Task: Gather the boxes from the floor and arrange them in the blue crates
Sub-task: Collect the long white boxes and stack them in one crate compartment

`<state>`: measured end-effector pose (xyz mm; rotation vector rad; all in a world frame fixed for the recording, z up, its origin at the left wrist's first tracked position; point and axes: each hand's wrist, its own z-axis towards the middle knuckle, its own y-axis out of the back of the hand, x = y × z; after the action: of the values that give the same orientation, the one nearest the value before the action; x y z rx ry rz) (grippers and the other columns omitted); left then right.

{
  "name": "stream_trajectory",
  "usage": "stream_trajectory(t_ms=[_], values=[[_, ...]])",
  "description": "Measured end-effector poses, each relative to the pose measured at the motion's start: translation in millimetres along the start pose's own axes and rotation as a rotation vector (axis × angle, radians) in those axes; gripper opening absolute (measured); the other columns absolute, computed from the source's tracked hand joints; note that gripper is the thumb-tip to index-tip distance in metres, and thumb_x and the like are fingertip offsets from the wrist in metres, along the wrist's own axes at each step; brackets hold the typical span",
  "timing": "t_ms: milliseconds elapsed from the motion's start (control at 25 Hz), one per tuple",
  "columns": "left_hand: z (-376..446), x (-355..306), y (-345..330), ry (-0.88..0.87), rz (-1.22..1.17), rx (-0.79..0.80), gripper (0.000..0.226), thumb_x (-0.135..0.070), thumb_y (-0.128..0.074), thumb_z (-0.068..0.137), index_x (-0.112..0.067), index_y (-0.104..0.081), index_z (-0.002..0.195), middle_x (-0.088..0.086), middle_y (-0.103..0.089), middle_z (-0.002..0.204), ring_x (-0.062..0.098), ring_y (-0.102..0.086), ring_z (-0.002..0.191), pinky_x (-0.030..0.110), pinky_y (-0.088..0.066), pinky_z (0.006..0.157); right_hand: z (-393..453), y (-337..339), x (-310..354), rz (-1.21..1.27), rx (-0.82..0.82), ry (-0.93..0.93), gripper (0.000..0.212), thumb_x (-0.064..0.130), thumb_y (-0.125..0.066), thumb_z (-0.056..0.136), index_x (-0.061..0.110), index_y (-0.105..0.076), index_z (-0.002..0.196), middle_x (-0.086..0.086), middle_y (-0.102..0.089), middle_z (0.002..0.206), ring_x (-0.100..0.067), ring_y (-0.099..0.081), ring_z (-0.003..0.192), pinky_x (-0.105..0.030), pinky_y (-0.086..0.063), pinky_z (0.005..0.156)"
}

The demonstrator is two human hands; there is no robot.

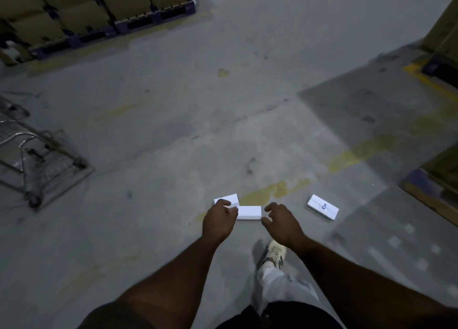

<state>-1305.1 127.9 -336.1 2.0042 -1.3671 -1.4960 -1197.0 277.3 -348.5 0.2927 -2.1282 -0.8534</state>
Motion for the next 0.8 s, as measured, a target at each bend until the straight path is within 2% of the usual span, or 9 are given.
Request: stream_trajectory(t_ms=[200, 400, 640, 800], values=[[96, -50, 8, 0.016, 0.044, 0.038, 0.031, -0.036, -0.063, 0.093, -0.02, -0.063, 0.119, -0.002, -0.073, 0.106, 0.019, -0.067, 0.101, 0.029, -0.049, 0.085, 96, 6, 24, 0.047, 0.026, -0.011, 0.034, 0.027, -0.061, 0.09, 0.014, -0.056, 0.121, -0.01, -0.059, 0.113, -0.027, -0.057, 0.109, -0.035, -0.046, 0.091], [160, -74, 9, 0.001, 0.067, 0.113, 0.028, -0.035, -0.062, 0.093, -0.019, -0.064, 0.116, -0.003, -0.073, 0.104, 0.018, -0.067, 0.1, 0.028, -0.048, 0.084, 162, 21, 35, 0.086, 0.048, -0.11, 0.031, 0.027, -0.06, 0.092, 0.014, -0.058, 0.12, -0.009, -0.059, 0.114, -0.026, -0.057, 0.111, -0.032, -0.043, 0.094], [258, -58, -1, -0.09, 0.202, 0.284, 0.037, -0.035, -0.062, 0.093, -0.02, -0.057, 0.126, -0.004, -0.072, 0.109, 0.018, -0.066, 0.106, 0.028, -0.047, 0.087, 225, -8, 51, 0.242, -0.065, -0.327, 0.028, 0.023, -0.058, 0.092, 0.013, -0.057, 0.118, -0.008, -0.061, 0.111, -0.024, -0.057, 0.11, -0.03, -0.04, 0.09], [331, -32, -34, -0.206, 0.305, 0.442, 0.056, -0.032, -0.065, 0.09, -0.02, -0.044, 0.141, -0.001, -0.064, 0.124, 0.019, -0.064, 0.11, 0.026, -0.043, 0.089, 269, -68, 55, 0.428, -0.289, -0.542, 0.037, 0.022, -0.062, 0.091, 0.009, -0.055, 0.124, -0.01, -0.062, 0.11, -0.027, -0.06, 0.107, -0.032, -0.042, 0.087]])
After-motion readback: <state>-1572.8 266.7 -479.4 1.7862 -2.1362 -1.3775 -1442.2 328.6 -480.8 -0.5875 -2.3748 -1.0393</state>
